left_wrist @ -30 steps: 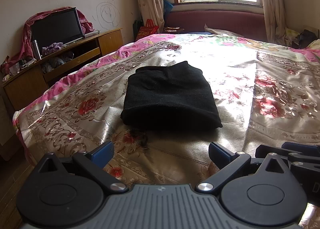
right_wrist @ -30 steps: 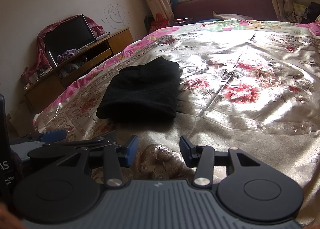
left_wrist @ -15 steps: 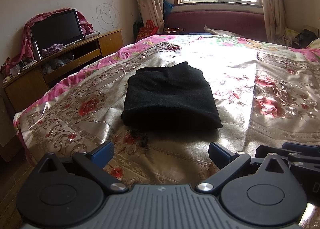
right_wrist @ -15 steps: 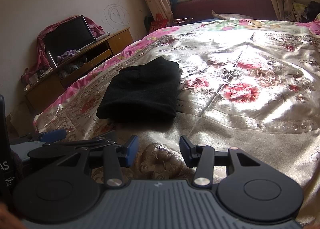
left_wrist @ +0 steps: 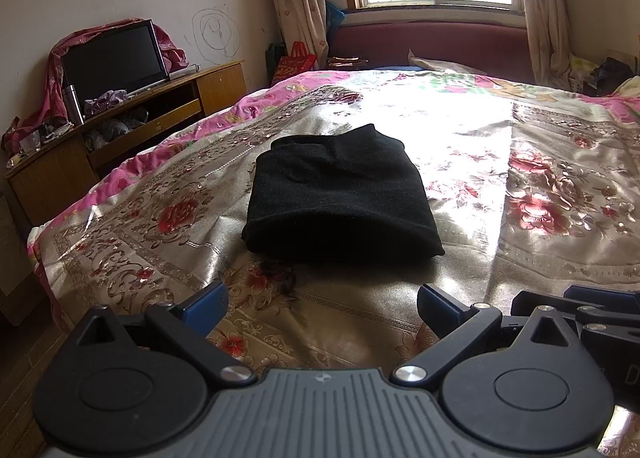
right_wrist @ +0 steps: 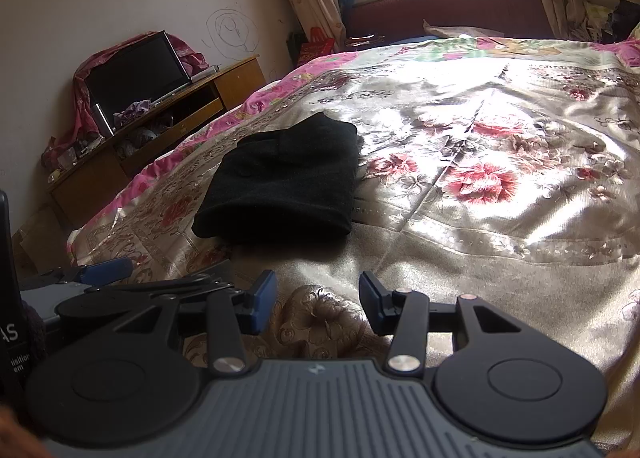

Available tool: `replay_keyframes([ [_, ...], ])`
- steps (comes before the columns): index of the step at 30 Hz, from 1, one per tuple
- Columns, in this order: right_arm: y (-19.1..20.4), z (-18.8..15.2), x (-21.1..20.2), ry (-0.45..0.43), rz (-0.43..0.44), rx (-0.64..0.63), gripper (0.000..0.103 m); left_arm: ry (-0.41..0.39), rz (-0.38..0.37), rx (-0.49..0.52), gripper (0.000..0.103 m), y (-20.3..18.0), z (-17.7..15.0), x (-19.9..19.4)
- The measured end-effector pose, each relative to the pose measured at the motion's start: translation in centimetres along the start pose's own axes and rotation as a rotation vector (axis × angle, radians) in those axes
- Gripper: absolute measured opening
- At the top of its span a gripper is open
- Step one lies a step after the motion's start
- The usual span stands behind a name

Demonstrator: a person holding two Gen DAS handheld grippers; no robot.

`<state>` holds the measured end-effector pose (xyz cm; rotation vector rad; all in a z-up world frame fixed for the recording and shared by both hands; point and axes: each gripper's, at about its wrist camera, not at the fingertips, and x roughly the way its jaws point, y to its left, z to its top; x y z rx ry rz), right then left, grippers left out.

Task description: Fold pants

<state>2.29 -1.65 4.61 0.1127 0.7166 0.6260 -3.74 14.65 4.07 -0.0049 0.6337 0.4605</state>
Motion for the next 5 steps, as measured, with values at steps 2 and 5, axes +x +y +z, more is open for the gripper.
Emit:
replay_keyframes([
  [2, -0.03, 0.02, 0.00, 0.001, 0.001, 0.001, 0.047, -0.004, 0.004, 0.006, 0.103, -0.07, -0.04, -0.03],
  [5, -0.07, -0.02, 0.06, 0.002, 0.001, 0.005, 0.047, -0.011, 0.013, 0.010, 0.103, -0.18, -0.08, -0.09],
])
